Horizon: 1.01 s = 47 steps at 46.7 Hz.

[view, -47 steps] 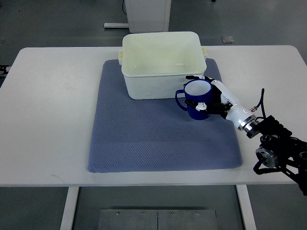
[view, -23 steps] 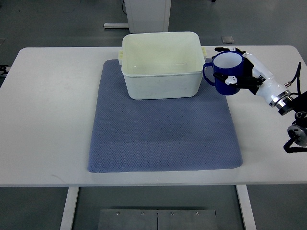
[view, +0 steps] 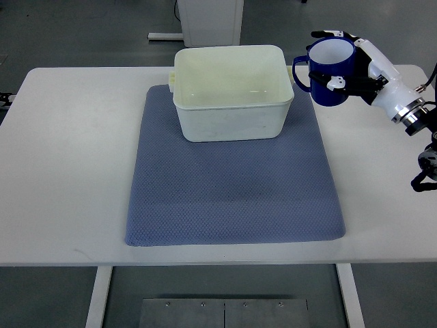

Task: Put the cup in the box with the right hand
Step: 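Lift the mug with the right hand up above the box, then lower the mug into the cream box and open the right hand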

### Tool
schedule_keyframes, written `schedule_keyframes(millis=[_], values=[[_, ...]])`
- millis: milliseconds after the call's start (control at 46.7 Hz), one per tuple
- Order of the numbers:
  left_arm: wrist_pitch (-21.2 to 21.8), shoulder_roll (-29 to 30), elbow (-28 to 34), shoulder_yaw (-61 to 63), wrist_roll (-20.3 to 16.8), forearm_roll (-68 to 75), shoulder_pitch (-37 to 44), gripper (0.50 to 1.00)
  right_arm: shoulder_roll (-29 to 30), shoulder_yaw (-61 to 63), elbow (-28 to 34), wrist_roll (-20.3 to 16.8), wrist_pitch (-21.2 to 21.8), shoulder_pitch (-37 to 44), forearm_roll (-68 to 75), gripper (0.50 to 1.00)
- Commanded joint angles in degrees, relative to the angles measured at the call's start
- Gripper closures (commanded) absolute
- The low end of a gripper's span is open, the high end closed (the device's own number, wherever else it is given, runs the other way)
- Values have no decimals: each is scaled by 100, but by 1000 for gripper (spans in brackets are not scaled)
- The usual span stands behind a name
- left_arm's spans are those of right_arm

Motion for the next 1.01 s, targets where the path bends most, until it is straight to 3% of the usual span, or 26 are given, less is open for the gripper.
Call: schedule_keyframes(millis=[0, 450, 985], values=[[-1, 0, 0, 0, 0, 0, 1, 500, 35, -16, -10, 0, 0, 138, -1, 1000], [-1, 0, 0, 0, 0, 0, 1, 500, 676, -43, -343, -433, -79, 604, 61, 1000], [-1, 0, 0, 0, 0, 0, 1, 500, 1924, -60, -1653, -925, -88, 1044, -1, 1000]])
